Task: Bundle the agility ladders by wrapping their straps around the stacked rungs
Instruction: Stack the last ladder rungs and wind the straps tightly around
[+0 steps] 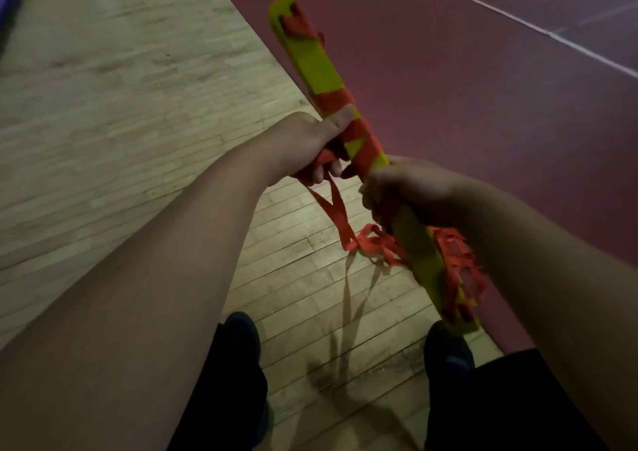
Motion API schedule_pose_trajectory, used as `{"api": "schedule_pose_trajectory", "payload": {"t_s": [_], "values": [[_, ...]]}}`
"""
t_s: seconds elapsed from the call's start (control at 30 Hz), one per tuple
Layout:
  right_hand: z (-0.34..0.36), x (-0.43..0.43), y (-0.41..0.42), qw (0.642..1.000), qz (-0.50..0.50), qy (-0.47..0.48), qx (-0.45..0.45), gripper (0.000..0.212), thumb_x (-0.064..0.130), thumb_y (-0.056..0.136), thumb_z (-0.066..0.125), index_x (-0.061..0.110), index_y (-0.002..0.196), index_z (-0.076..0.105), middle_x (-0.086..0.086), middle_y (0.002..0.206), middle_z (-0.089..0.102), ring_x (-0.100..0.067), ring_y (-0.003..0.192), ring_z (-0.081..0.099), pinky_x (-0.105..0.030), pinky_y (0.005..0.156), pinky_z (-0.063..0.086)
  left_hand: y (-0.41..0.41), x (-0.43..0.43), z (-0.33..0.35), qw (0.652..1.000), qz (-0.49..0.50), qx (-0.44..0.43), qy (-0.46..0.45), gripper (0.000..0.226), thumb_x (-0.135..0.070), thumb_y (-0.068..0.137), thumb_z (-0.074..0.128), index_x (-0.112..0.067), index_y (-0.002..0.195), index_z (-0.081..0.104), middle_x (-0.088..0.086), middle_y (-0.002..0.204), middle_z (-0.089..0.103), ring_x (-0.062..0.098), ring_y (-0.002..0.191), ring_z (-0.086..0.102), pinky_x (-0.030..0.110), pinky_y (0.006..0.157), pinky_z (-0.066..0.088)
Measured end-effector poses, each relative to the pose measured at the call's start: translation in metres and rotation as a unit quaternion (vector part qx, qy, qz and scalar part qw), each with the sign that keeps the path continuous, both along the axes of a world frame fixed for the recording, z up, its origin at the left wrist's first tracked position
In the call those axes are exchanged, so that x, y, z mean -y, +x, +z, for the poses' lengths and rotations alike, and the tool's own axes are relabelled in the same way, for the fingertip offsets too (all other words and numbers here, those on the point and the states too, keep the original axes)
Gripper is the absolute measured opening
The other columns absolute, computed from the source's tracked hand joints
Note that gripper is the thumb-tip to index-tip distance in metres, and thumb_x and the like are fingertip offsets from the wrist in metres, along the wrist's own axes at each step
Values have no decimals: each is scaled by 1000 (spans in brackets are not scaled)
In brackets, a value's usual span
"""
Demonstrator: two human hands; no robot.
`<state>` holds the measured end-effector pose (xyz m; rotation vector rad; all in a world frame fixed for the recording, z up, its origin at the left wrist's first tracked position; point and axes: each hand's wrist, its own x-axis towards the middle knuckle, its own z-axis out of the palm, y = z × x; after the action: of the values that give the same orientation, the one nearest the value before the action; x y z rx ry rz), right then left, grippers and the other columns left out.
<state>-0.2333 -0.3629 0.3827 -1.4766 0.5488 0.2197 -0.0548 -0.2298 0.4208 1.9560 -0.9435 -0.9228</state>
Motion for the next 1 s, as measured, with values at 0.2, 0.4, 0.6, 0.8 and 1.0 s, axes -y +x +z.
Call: {"api": "schedule_pose_trajectory", "payload": {"t_s": [0.2,0.4,0.6,0.8,1.0], "values": [[-30,-15,13,910,-81,-402,-50,34,19,94,71,26,124,55,-7,94,66,-24,78,67,-41,69,58,-6,4,-1,995,33,-17,88,97,-89,97,27,-7,98,79,4,76,77,14,52,63,28,54,52],[-43,-21,17,854,-79,-512,-45,42,32,93,75,28,125,50,1,92,60,-18,76,63,-42,70,60,-13,9,-18,983,164,-33,79,74,-71,104,48,-7,93,84,-6,59,61,9,45,51,24,49,48],[-18,-17,21,943,-46,-330,-21,53,64,96,67,25,128,51,-4,101,66,-20,88,68,-34,71,54,-1,7,-13,984,173,-37,13,52,-57,96,58,-10,81,73,-3,59,54,13,45,42,29,50,41],[7,-1,-3,997,-9,66,30,62,57,98,55,8,136,60,-18,113,77,-33,94,75,-44,78,59,3,-3,-2,989,22,-125,-71,43,-50,106,53,-22,73,54,-1,55,43,16,42,33,29,50,31],[5,-1,-2,986,57,136,79,53,46,100,54,7,137,56,-9,82,61,-22,61,56,-35,64,49,-3,-5,8,996,-9,-57,-64,51,-60,107,55,-13,99,73,5,65,61,19,48,47,28,51,42]]}}
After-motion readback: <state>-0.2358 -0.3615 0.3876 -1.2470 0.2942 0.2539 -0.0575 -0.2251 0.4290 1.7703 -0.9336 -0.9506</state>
